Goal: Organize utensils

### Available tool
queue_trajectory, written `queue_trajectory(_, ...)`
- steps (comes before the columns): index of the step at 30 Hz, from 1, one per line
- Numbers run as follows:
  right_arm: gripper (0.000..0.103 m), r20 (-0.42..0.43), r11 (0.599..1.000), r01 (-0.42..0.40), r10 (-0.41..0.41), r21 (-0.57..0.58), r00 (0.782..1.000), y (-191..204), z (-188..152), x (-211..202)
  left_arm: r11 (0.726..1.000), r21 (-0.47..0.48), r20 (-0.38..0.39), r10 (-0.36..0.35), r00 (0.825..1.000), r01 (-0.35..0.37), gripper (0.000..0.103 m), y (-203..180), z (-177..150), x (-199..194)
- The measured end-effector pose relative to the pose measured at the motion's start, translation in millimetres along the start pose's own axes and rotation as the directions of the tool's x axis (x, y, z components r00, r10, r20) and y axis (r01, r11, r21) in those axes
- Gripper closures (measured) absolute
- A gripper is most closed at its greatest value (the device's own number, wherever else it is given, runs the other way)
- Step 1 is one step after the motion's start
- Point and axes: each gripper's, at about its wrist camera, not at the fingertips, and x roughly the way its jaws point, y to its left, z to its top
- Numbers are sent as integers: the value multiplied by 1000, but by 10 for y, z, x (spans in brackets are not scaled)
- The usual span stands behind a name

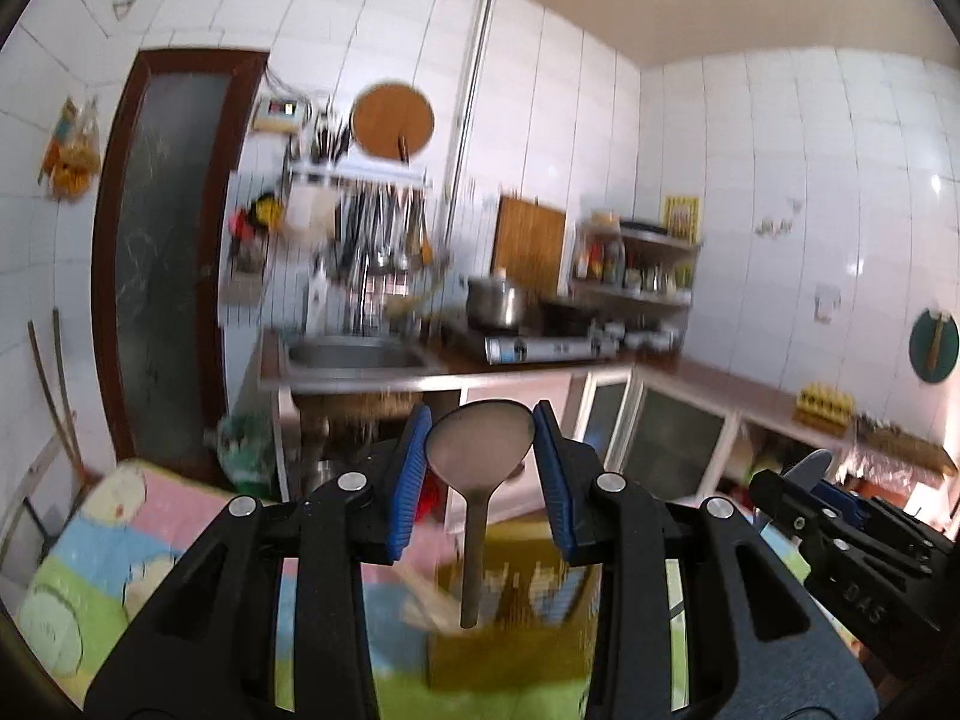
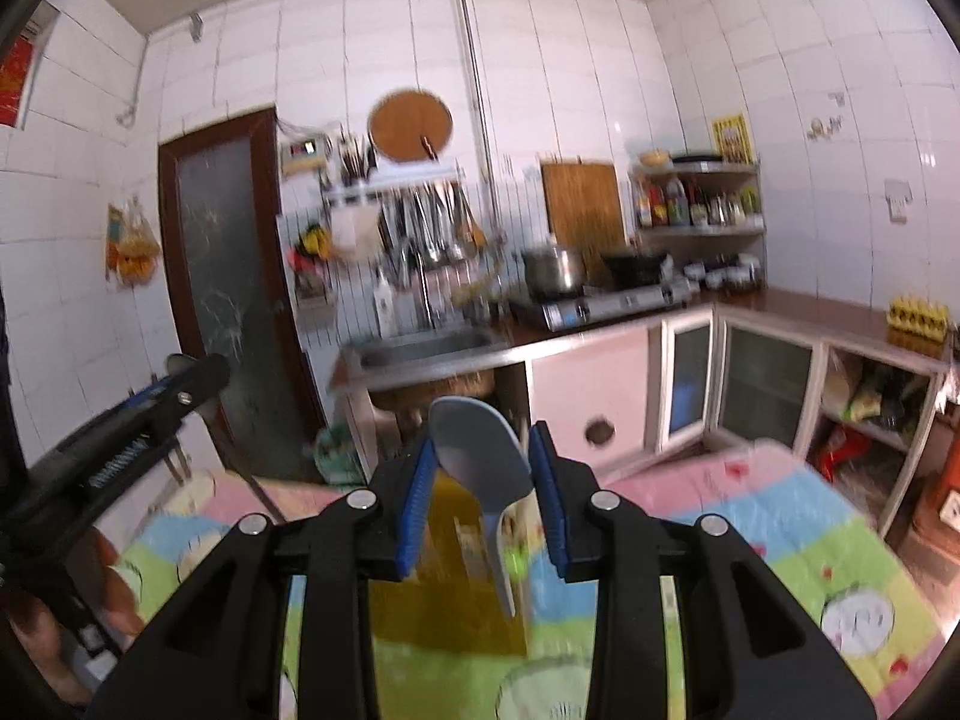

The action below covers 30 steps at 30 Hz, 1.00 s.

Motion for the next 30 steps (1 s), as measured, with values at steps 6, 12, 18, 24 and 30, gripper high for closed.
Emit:
queue_trajectory(6, 71, 17, 1000, -19, 19, -5, 1000, 110, 229, 363, 1000, -17, 47, 7, 999, -6, 69, -46, -10, 471)
queue_trajectory(12, 71, -74, 1000, -24, 25, 5, 997, 34, -92, 857, 997, -73, -89, -3, 996, -4, 69, 60, -449, 967)
queue_trajectory(18, 71, -165, 997, -25, 38, 80, 986, -191, -377, 1160, 997, -65, -184, 27, 982, -40, 69, 207, -754, 1138)
queue_trajectory(24, 67, -240, 999, -2, 14, 51, 971, -198, -477, 1276, 994, -98, -224, 32, 974, -55, 65, 392, -714, 984)
queue_trajectory(30, 40, -185, 999, 30, -23, 33, 982, -329, -480, 765, 991, -71, -174, 98, 980, -112, 25, 479, -599, 337)
